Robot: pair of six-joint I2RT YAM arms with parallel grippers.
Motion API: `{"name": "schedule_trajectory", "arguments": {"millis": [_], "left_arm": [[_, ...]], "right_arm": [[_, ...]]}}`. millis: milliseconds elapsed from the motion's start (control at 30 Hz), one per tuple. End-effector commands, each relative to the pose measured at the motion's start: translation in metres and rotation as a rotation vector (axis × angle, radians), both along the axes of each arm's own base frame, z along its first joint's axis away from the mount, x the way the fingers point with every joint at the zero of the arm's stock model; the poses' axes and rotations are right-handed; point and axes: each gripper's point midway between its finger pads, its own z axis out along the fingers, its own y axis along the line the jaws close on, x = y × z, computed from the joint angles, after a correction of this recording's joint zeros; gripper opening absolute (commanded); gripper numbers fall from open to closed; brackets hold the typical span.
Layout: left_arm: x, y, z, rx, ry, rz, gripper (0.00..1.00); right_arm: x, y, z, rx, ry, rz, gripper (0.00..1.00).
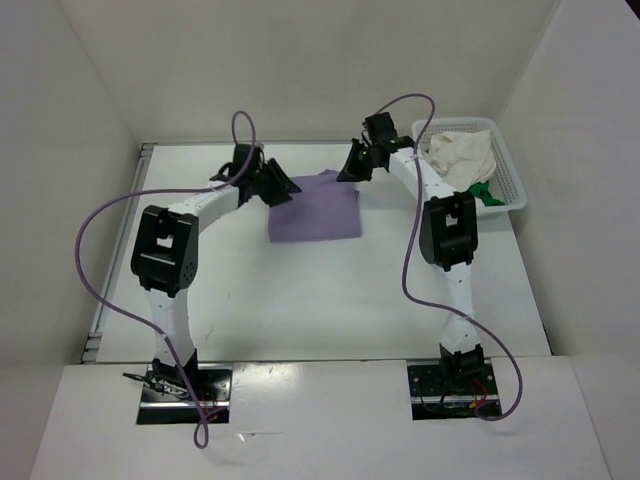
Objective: Fold and stack the t-shirts
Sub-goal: Smooth out wrinkles on the folded tshirt
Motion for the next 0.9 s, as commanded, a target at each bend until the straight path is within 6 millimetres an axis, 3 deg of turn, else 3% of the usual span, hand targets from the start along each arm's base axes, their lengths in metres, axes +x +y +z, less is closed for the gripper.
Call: {"name": "schedule_trajectory", "arguments": {"millis": [0,67,167,200,300,333,400,433,467,500,567,600,667,733,800,833,867], "left_arm": [[-0.025,-0.023,-0.034,-0.028,0.069,-0.082,0.49],[-0.037,-0.020,-0.053,-0.019,0.111,-0.081,0.49],[-0.050,-0.015,-0.055,-0.009,0.128,-0.073,0.49],[-0.059,-0.013,-0.061,-0.004,0.147,-0.073,0.49],[-0.068,-0.009,-0.045,0.001,0.114,-0.072,0.52],[-0.069,-0.006,-0.030,0.002,0.081,-0.063,0.55],[-0.077,0.000,-0.025,0.003,0.088,-0.054,0.58],[-0.077,0.000,-0.007,-0.006,0.050,-0.054,0.60],[-0.082,0.007,-0.009,0.004,0.058,-0.050,0.63],[-0.084,0.013,0.001,0.001,0.046,-0.038,0.65],[-0.088,0.021,0.006,0.007,0.046,-0.030,0.68],[-0.091,0.026,0.011,0.006,0.042,-0.019,0.70],[-0.091,0.036,0.009,0.045,0.038,-0.002,0.73],[-0.091,0.048,0.007,0.056,0.042,0.015,0.75],[-0.083,0.063,-0.010,0.077,0.070,0.032,0.76],[-0.079,0.068,-0.017,0.092,0.078,0.043,0.78],[-0.070,0.073,-0.027,0.094,0.098,0.056,0.79]], "right_arm": [[0.005,0.036,0.017,0.075,-0.065,0.109,0.02],[0.018,0.047,0.005,0.106,-0.057,0.140,0.01],[0.034,0.054,-0.013,0.118,-0.041,0.141,0.01],[0.032,0.056,-0.021,0.126,0.003,0.137,0.01],[0.042,0.064,-0.033,0.155,0.005,0.151,0.01],[0.044,0.065,-0.038,0.162,0.006,0.145,0.01],[0.045,0.067,-0.045,0.174,0.011,0.146,0.01],[0.049,0.068,-0.045,0.178,-0.006,0.148,0.01],[0.048,0.068,-0.061,0.174,0.013,0.146,0.01],[0.057,0.065,-0.056,0.181,-0.018,0.139,0.01],[0.060,0.064,-0.074,0.175,-0.004,0.125,0.01],[0.064,0.060,-0.072,0.183,-0.010,0.110,0.01],[0.066,0.060,-0.077,0.184,-0.013,0.110,0.01],[0.068,0.064,-0.060,0.211,-0.039,0.121,0.02],[0.069,0.065,-0.028,0.229,-0.089,0.133,0.06],[0.068,0.065,-0.014,0.227,-0.109,0.141,0.15],[0.066,0.064,0.016,0.234,-0.141,0.144,0.20]]}}
